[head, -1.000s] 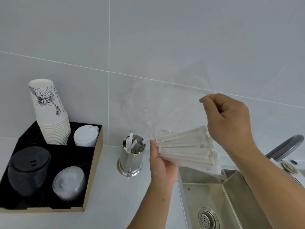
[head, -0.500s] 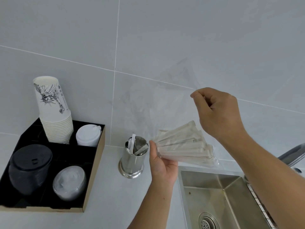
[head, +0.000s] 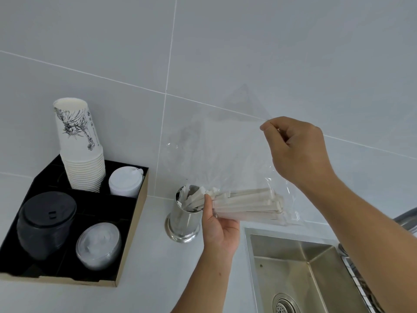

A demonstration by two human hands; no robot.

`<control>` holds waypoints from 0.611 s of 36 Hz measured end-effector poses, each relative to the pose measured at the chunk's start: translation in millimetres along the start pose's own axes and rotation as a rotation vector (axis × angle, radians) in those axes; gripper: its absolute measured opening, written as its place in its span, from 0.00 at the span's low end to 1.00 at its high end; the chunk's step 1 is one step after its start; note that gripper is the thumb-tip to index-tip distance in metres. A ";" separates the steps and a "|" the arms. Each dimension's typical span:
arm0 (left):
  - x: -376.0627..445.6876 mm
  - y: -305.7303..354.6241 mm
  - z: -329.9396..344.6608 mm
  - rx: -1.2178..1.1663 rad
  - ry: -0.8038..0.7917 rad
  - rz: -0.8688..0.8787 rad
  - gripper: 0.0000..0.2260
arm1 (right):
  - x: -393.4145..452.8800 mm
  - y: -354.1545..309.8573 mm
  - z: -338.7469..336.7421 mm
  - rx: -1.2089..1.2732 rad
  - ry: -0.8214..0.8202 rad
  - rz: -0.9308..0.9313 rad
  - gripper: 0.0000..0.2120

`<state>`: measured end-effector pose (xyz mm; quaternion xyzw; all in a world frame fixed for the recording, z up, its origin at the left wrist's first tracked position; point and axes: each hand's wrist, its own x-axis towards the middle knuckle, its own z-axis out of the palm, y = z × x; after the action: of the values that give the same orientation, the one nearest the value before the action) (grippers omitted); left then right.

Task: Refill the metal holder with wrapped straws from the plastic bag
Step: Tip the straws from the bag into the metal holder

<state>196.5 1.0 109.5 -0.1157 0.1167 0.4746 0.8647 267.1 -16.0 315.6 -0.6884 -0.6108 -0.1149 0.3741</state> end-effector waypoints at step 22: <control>0.2 20.6 -10.0 -0.076 0.129 -0.040 0.23 | 43.0 -17.0 43.4 -0.046 -0.135 -0.052 0.12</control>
<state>178.2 8.8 98.1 -0.1810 0.1516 0.4531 0.8596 248.3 44.5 318.3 -0.6868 -0.6494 -0.0919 0.3132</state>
